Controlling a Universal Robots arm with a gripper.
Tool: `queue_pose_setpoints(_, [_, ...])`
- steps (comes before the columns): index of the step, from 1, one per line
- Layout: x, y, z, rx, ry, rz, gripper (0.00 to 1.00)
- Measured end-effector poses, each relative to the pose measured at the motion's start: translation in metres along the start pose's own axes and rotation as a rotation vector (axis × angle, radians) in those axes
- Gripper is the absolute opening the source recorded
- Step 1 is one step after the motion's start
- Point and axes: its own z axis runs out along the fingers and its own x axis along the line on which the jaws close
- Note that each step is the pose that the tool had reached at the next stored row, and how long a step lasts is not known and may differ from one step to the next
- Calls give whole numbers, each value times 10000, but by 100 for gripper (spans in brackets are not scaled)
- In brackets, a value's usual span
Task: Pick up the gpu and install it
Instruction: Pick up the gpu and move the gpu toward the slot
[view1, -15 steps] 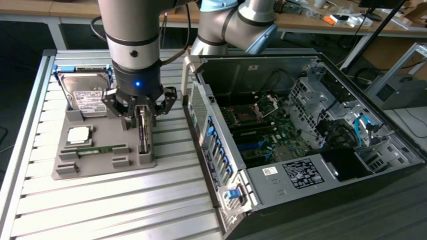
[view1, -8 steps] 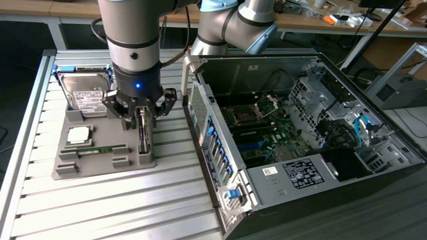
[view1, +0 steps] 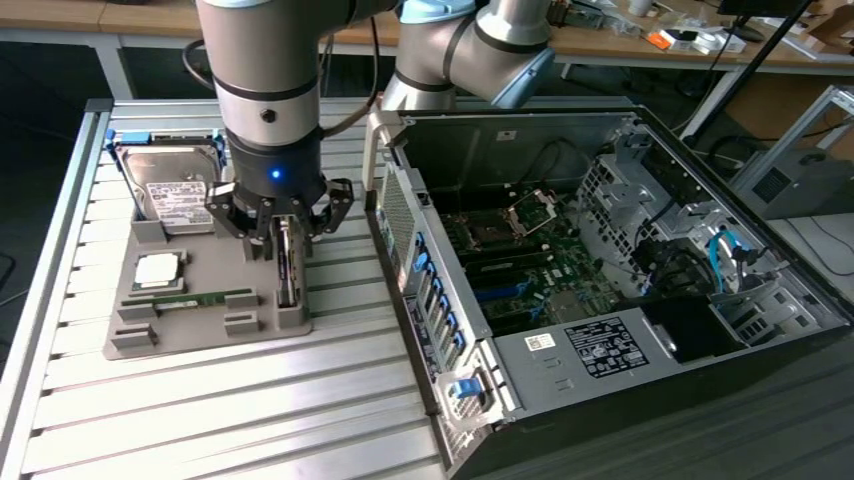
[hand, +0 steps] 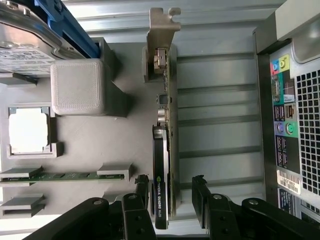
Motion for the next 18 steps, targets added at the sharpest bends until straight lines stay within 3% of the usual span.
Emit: queue_pose_setpoints(18, [3,-4,96,10,-1,0,48])
